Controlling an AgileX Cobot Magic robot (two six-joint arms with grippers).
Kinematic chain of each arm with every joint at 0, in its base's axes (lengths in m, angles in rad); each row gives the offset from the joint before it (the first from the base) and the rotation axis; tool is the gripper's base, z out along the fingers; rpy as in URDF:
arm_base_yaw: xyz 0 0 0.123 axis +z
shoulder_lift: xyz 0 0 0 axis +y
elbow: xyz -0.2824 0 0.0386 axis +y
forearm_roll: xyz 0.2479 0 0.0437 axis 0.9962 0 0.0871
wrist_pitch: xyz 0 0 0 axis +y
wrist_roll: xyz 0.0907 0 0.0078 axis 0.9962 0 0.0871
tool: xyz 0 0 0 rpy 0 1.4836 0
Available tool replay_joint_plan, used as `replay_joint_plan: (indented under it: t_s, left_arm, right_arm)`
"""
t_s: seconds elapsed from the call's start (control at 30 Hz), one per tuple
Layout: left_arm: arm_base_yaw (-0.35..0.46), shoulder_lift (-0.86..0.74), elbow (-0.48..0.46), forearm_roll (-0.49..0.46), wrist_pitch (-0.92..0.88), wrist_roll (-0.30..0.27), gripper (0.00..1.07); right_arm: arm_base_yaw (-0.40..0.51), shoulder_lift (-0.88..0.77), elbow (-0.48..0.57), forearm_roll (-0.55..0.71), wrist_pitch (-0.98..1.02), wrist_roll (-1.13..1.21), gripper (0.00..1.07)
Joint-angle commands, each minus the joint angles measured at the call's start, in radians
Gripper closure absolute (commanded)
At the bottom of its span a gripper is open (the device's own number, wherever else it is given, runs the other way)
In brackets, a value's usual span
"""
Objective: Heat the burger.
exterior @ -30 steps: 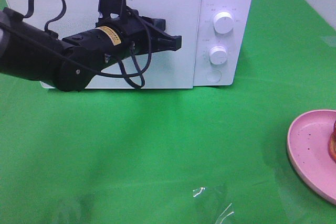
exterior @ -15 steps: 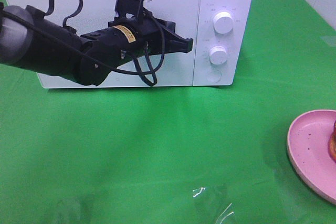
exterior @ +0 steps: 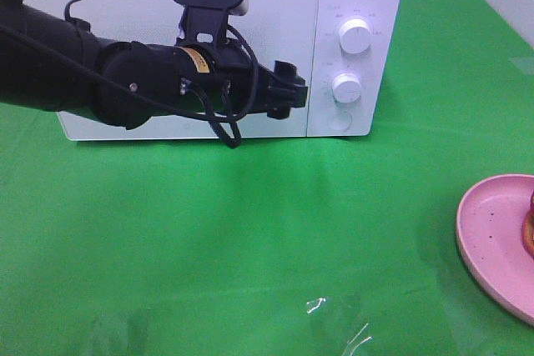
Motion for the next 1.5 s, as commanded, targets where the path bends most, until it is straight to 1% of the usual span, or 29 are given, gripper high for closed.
replay_joint_plan:
  t_s: [0.03,0.07,0.17,0.23,0.27,0.3,0.43,0.53,0.67,0.7,0.8,0.83,0.9,0.93,0.97,1.03,1.07,1.1,1.13,1.17,1.2,1.23,1.27,1.3,1.33,1.37,1.4,1.47,1.5]
  left_arm:
    - [-0.013,-0.041,0.003,0.002,0.128,-0.001,0.05]
    - [-0.018,-0.061,0.003,0.002,0.218,-0.001,0.04]
    - [-0.019,-0.07,0.003,0.002,0.259,-0.001,0.04]
    - [-0.017,-0.114,0.003,0.003,0.454,-0.002,0.04]
    - [-0.017,-0.114,0.003,0.003,0.454,-0.002,0.04]
    - [-0.018,-0.133,0.003,0.006,0.547,-0.002,0.04]
    - [-0.018,-0.163,0.003,0.016,0.665,-0.002,0.04]
    - [-0.018,-0.206,0.003,0.055,0.816,-0.002,0.04]
    - [-0.018,-0.23,0.003,0.086,0.905,-0.013,0.05]
    - [-0.009,-0.243,0.003,0.106,0.946,-0.041,0.05]
    - [0.015,-0.253,0.003,0.111,0.985,-0.06,0.06]
    - [0.054,-0.265,0.003,0.108,1.017,-0.062,0.06]
    - [0.071,-0.272,0.003,0.103,1.033,-0.062,0.06]
    - [0.12,-0.289,0.003,0.102,1.063,-0.061,0.06]
    - [0.12,-0.289,0.003,0.102,1.063,-0.061,0.06]
    - [0.197,-0.321,0.003,0.102,1.097,-0.06,0.06]
    - [0.197,-0.321,0.003,0.102,1.097,-0.06,0.06]
    - [0.251,-0.342,0.003,0.098,1.121,-0.056,0.06]
    - [0.251,-0.342,0.003,0.098,1.121,-0.056,0.06]
    - [0.306,-0.366,0.003,0.097,1.146,-0.054,0.06]
    - [0.306,-0.366,0.003,0.097,1.146,-0.054,0.06]
    - [0.367,-0.393,0.003,0.099,1.171,-0.049,0.06]
    - [0.399,-0.404,0.003,0.099,1.18,-0.046,0.06]
    - [0.399,-0.404,0.003,0.099,1.18,-0.046,0.06]
    - [0.455,-0.43,0.004,0.099,1.208,-0.031,0.06]
    - [0.455,-0.43,0.004,0.099,1.208,-0.031,0.06]
    - [0.515,-0.459,0.01,0.103,1.23,-0.023,0.06]
    - [0.539,-0.471,0.016,0.106,1.235,-0.023,0.06]
    - [0.594,-0.505,0.04,0.115,1.245,-0.023,0.06]
  right_arm:
    - [-0.005,-0.024,0.005,0.002,-0.002,0.002,0.31]
    - [-0.005,-0.024,0.005,0.002,-0.002,0.002,0.31]
    - [-0.005,-0.024,0.005,0.002,-0.002,0.002,0.31]
    - [-0.005,-0.024,0.005,0.002,-0.002,0.002,0.31]
    - [-0.005,-0.024,0.005,0.002,-0.002,0.002,0.31]
    - [-0.005,-0.024,0.005,0.002,-0.002,0.002,0.31]
    - [-0.005,-0.024,0.005,0.002,-0.002,0.002,0.31]
    - [-0.005,-0.024,0.005,0.002,-0.002,0.002,0.31]
    - [-0.005,-0.024,0.005,0.002,-0.002,0.002,0.31]
    - [-0.005,-0.024,0.005,0.002,-0.002,0.002,0.31]
    - [-0.005,-0.024,0.005,0.003,-0.002,0.002,0.31]
    - [-0.005,-0.024,0.005,0.003,-0.002,0.002,0.31]
    - [-0.005,-0.024,0.005,0.003,-0.002,0.002,0.31]
    - [-0.005,-0.024,0.005,0.003,-0.002,0.002,0.31]
    - [-0.005,-0.024,0.005,0.003,-0.002,0.002,0.31]
    - [-0.005,-0.024,0.005,0.003,-0.002,0.002,0.31]
    - [-0.005,-0.024,0.005,0.003,-0.002,0.002,0.31]
    - [-0.005,-0.024,0.005,0.003,-0.002,0.002,0.31]
    - [-0.005,-0.024,0.005,0.003,-0.002,0.002,0.31]
    - [-0.005,-0.024,0.005,0.003,-0.002,0.002,0.31]
    - [-0.005,-0.024,0.005,0.003,-0.002,0.002,0.31]
    - [-0.005,-0.024,0.005,0.003,-0.002,0.002,0.31]
    - [-0.005,-0.024,0.005,0.003,-0.002,0.002,0.31]
    - [-0.005,-0.024,0.005,0.003,-0.002,0.002,0.31]
    - [-0.005,-0.024,0.005,0.003,-0.002,0.002,0.31]
    - [-0.005,-0.024,0.005,0.003,-0.002,0.002,0.31]
    - [-0.005,-0.024,0.005,0.003,-0.002,0.002,0.31]
    - [-0.005,-0.024,0.005,0.003,-0.002,0.002,0.31]
    - [-0.005,-0.024,0.005,0.003,-0.002,0.002,0.31]
